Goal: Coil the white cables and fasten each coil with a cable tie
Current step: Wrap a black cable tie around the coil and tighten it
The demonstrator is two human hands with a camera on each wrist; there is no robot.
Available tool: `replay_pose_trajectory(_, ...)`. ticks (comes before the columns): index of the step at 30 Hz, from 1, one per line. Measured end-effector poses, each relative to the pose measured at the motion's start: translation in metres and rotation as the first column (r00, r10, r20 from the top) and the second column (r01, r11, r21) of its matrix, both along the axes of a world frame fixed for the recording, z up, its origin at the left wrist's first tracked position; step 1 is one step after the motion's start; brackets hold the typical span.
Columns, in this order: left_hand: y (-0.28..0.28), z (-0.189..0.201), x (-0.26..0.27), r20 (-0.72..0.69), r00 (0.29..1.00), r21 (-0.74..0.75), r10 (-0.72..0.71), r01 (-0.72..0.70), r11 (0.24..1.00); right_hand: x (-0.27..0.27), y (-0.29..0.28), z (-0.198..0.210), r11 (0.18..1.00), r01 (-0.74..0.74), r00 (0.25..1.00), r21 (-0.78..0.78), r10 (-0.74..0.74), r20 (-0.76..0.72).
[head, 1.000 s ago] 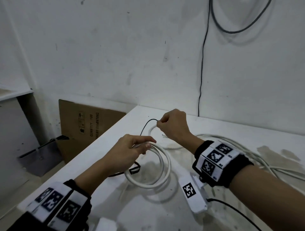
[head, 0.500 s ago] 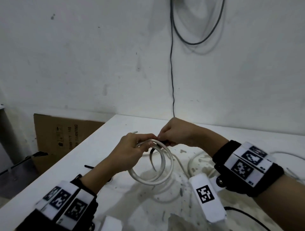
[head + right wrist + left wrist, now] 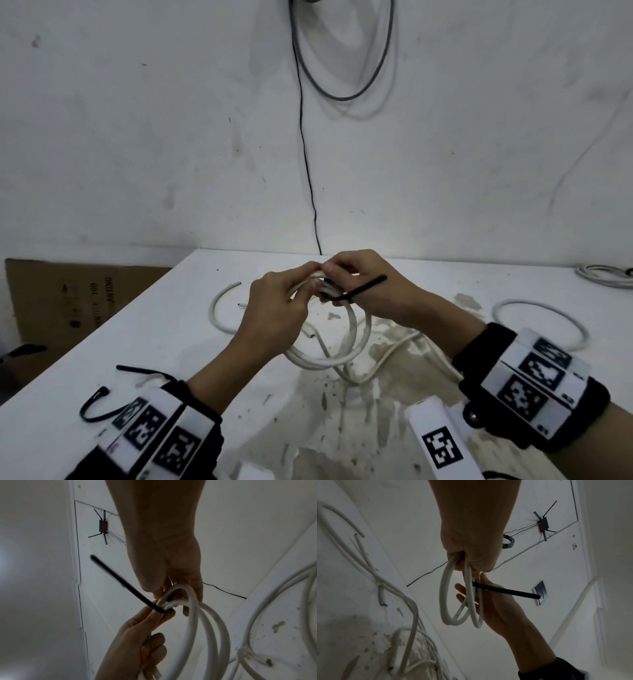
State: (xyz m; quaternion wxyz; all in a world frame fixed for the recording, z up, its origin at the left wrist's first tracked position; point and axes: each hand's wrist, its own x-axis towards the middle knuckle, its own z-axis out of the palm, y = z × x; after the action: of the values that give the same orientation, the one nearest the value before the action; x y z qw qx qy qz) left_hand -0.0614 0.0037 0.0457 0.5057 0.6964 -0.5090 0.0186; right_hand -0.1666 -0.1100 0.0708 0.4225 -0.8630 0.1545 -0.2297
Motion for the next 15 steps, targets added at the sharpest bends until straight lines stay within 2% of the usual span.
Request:
replay_pose_trajectory(1, -0.002, 0.0, -0.001, 0.01, 1.0, -0.03, 0.013, -0.012, 0.999, -0.004, 0.0, 0.001, 0.999, -0.03, 0.999, 0.042, 0.028, 0.044)
replay_pose_trajectory(3, -0.005, 0.002, -0.003, 0.01, 1.0, -0.087, 0.027, -0.026, 0.996, -0.007, -0.001, 0.001, 0.998, -0.046, 0.993, 0.032, 0.042, 0.114)
replay_pose_trajectory(6, -0.007, 0.005, -0.007, -0.012, 0.999, -0.149, -0.037, 0.035, 0.988, -0.007, -0.005, -0.004, 0.993, 0.092, 0.977, -0.08, -0.075, 0.201)
replay_pose_trajectory(8, -0.007, 0.008, -0.008, -0.13, 0.983, -0.134, -0.128, 0.11, 0.985, -0.009, -0.005, -0.006, 0.974, 0.154, 0.966, -0.168, -0.112, 0.234)
replay_pose_trajectory(10, -0.004, 0.011, -0.005, -0.204, 0.955, -0.042, -0.217, 0.213, 0.976, -0.012, -0.006, -0.009, 0.961, 0.16, 0.965, -0.228, -0.104, 0.24)
replay_pose_trajectory(13, 0.001, 0.016, 0.002, -0.079, 0.961, 0.161, -0.266, 0.276, 0.948, -0.016, -0.006, -0.012, 0.944, 0.162, 0.975, -0.288, -0.107, 0.197)
replay_pose_trajectory(15, 0.001, 0.015, 0.007, 0.132, 0.967, 0.208, -0.216, 0.186, 0.96, -0.016, -0.003, -0.016, 0.921, 0.143, 0.984, -0.361, -0.091, 0.155)
